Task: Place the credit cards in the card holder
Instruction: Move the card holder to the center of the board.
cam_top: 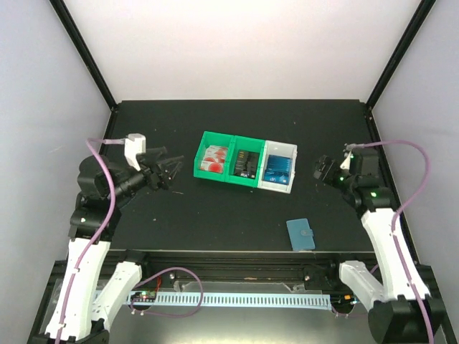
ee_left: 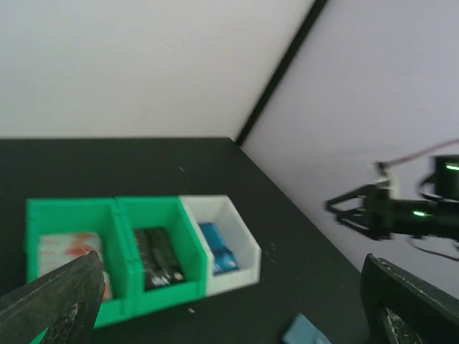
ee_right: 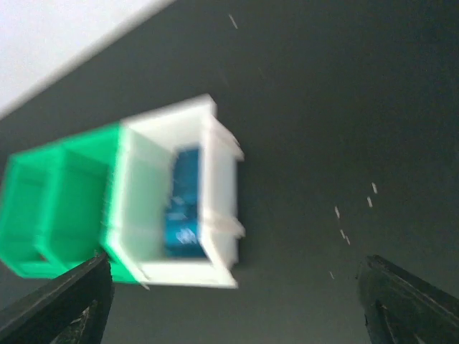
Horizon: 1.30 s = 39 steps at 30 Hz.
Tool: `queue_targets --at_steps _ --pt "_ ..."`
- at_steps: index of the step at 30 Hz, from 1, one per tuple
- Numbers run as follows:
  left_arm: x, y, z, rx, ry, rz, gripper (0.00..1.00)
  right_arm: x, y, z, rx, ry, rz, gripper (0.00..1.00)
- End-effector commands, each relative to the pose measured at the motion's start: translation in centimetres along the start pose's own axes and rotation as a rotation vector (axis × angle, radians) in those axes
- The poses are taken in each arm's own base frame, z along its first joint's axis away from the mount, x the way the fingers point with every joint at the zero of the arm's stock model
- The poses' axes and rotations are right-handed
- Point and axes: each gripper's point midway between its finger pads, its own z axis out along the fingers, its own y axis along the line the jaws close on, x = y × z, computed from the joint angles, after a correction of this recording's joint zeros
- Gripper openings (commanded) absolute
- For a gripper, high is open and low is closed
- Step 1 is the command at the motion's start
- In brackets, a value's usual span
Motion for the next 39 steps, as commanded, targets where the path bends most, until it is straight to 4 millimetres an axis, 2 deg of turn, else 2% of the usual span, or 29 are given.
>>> queue_targets --at_steps 1,5,9,13,17,20,26,28,32,36,39 --pt "2.0 -2.2 0.9 0.194 0.063 -0.059 0.99 6.7 -4.0 3.7 0.124 0.264 0.020 0.91" --pt "3.5 -1.7 1.5 0.209 0.100 -0.095 0.99 11.9 -5.2 5.5 0.197 0.422 0.014 0.88" --pt "4.4 -1.2 2.0 0.198 0.125 -0.113 0.99 14.9 -6.6 5.1 0.287 0.478 0.044 0.88" --pt "5.2 -0.7 2.3 0.187 0.138 -0.126 0.99 16.1 -8.6 3.0 0.372 0.460 0.078 0.88" --pt "5.9 -0.2 2.7 0.183 0.153 -0.142 0.99 16.6 -6.9 2.0 0.319 0.447 0.079 0.87" --pt "6.2 -0.1 2.9 0.181 0.161 -0.146 0.99 17.9 -7.4 1.6 0.376 0.485 0.080 0.87" --pt "6.8 0.1 2.8 0.170 0.162 -0.155 0.99 19.4 -9.6 0.4 0.517 0.467 0.134 0.86" --pt "7.0 0.3 2.8 0.158 0.165 -0.153 0.99 20.0 -9.2 0.7 0.479 0.481 0.153 0.85" --pt "7.1 0.6 2.9 0.143 0.167 -0.152 0.99 23.0 -7.8 1.1 0.382 0.596 0.221 0.77" --pt "7.2 0.6 3.0 0.150 0.174 -0.154 0.99 25.4 -5.6 1.3 0.254 0.709 0.303 0.71" --pt "7.6 0.4 3.1 0.164 0.189 -0.153 0.99 26.1 -3.6 1.4 0.154 0.762 0.359 0.65"
